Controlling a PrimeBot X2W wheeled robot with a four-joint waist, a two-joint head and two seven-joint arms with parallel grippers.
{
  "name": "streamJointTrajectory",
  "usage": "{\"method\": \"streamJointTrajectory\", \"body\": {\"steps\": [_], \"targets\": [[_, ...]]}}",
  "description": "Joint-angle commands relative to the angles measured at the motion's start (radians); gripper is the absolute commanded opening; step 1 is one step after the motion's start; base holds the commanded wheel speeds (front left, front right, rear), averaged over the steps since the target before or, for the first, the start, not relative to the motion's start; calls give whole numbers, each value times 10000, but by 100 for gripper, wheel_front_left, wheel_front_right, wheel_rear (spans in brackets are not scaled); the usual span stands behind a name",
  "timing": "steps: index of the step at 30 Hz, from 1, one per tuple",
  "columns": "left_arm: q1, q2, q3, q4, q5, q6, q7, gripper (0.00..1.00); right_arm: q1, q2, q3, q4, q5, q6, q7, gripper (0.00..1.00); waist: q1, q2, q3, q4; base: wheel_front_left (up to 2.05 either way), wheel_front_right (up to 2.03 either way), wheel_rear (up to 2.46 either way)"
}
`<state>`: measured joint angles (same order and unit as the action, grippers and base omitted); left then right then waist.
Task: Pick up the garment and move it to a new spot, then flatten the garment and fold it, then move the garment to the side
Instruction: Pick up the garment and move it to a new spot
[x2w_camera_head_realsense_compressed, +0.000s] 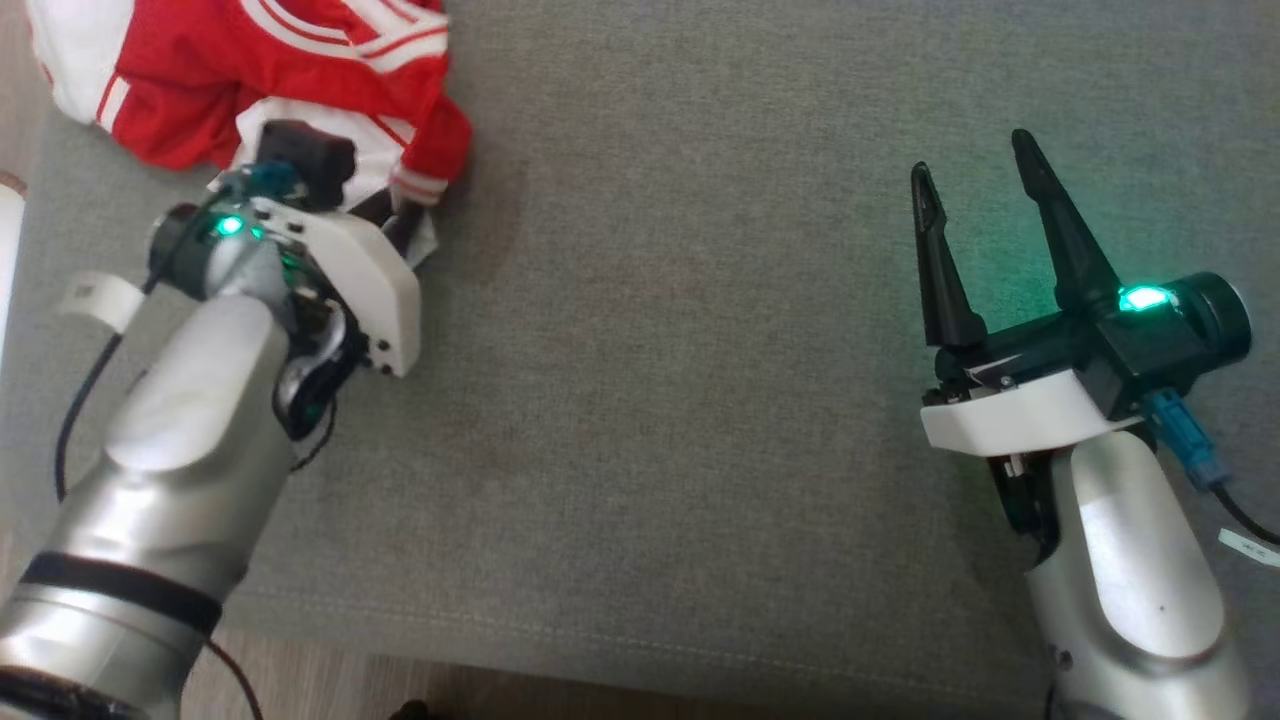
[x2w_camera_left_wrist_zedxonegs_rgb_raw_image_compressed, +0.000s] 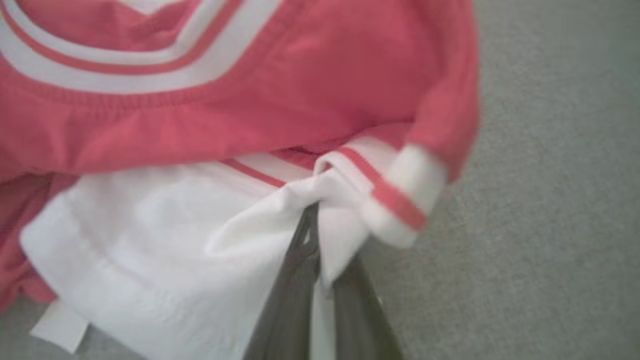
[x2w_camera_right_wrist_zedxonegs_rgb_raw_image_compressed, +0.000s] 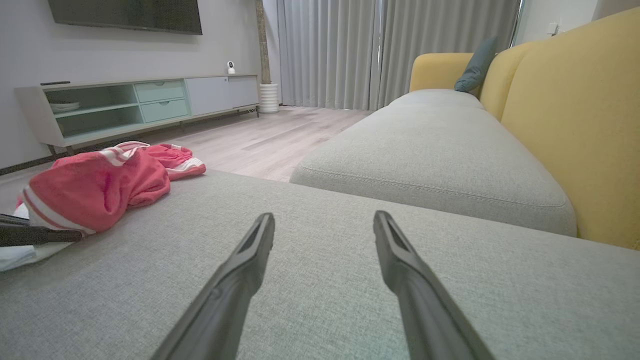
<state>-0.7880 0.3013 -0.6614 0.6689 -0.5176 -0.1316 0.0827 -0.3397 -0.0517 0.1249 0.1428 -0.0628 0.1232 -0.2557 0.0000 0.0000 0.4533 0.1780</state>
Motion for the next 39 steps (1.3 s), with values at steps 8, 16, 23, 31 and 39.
{"method": "streamJointTrajectory", "body": {"steps": [8,16,23,31,39], "targets": [[-513,490,426,75,93,135,-1017,0,-96,15,257,-296,179,75,-61,100,0,0,-446,-106,0,0,0],[-388,769,594,-708,151,385,-1778,0,94,15,244,-279,414,75,-61,100,0,0,-1142,-233,0,0,0],[-199,1157,725,-2399,281,840,-1919,0,398,15,-2,-259,662,75,-61,100,0,0,-1960,-549,0,0,0],[-674,956,379,-4528,378,847,-1247,0,613,15,-128,-257,1024,75,-61,100,0,0,-2715,-1361,0,0,0],[-2050,-190,-224,-5296,441,586,-835,0,758,15,-298,-204,1271,75,-61,100,0,0,-3086,-2470,0,0,0]]}}
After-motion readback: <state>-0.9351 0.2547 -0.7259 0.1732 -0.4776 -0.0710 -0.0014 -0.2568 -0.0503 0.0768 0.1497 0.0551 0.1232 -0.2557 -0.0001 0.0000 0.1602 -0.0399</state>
